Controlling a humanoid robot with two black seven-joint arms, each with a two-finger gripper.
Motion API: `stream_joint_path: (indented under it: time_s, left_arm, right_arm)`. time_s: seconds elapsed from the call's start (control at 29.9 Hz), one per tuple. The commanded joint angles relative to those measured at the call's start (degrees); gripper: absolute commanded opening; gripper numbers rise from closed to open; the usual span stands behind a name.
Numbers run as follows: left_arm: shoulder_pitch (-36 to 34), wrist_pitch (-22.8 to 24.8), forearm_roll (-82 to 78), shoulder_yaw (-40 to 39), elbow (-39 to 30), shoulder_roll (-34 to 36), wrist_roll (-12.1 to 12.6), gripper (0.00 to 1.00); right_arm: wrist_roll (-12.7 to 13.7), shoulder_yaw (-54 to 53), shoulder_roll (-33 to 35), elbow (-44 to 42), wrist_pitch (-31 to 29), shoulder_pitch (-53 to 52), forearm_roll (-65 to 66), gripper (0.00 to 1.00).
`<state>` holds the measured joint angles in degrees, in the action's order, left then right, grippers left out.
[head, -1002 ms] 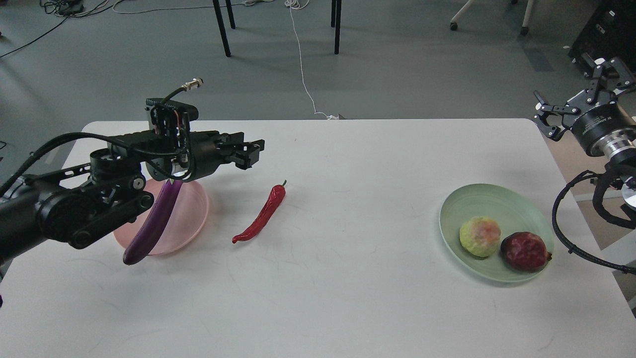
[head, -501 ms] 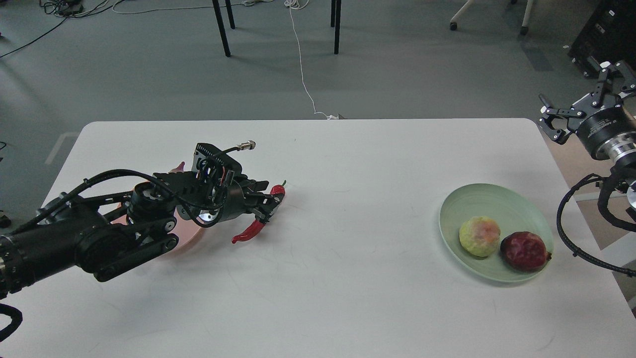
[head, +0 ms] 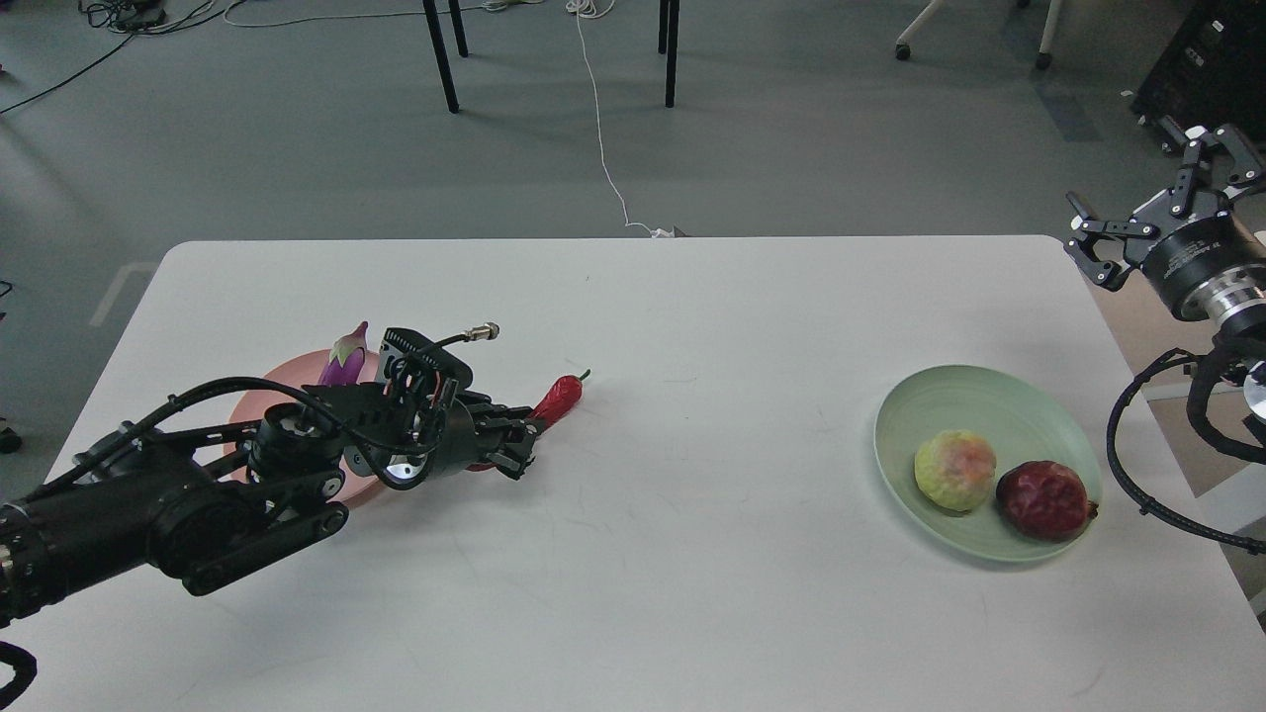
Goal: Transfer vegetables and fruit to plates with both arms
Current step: 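Carry the chili pepper onto the pink plate beside the eggplant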
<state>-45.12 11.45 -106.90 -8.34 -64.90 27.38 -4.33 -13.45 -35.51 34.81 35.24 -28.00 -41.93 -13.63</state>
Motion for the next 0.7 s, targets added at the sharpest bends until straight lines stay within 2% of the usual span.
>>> stream_joint_path:
  time_s: [0.0, 0.1, 0.17, 0.3, 0.37, 0.43, 0.53, 0.67]
  left_arm:
    - [-0.15, -0.37, 0.20, -1.24, -1.62, 1.88, -0.06, 0.06]
    - [-0.24, -1.43, 0.55, -6.06, -6.45, 7.58, -0.23, 0.06]
    - [-0.15, -1.43, 0.56, -9.23, -8.92, 11.80, -1.20, 0.06]
    - [0.11, -2.30, 0.56, -10.12, -9.89, 21.82, -5.50, 0.06]
    - [0.90, -5.02, 0.64, -9.68, -9.81, 26.30, -8.40, 0.06]
    - [4.40, -8.19, 0.64, -8.98, -9.54, 29.56, -10.16, 0.07]
    - [8.11, -11.00, 0.73, -8.80, -8.93, 31.77, -10.52, 0.07]
    - [10.04, -11.45, 0.91, -8.63, -4.72, 31.07, -10.52, 0.11]
  right_arm:
    - [0.00, 0.01, 0.17, 0.00, 0.00, -0.08, 0.00, 0.98]
    - [0.00, 0.01, 0.26, 0.00, 0.00, -0.08, 0.00, 0.98]
    - [0.00, -0.08, 0.35, -0.08, 0.00, -0.08, 0.00, 0.98]
    - [0.00, -0.08, 0.61, -0.09, 0.00, -0.08, 0.00, 0.98]
    - [0.00, -0.08, 0.52, -0.09, 0.00, -0.08, 0.00, 0.98]
    - [0.00, -0.08, 0.52, -0.09, 0.00, -0.17, 0.09, 0.98]
    - [0.00, -0.08, 0.17, 0.00, 0.00, -0.25, 0.09, 0.98]
    - [0.00, 0.01, -0.18, 0.09, 0.00, -0.34, 0.09, 0.98]
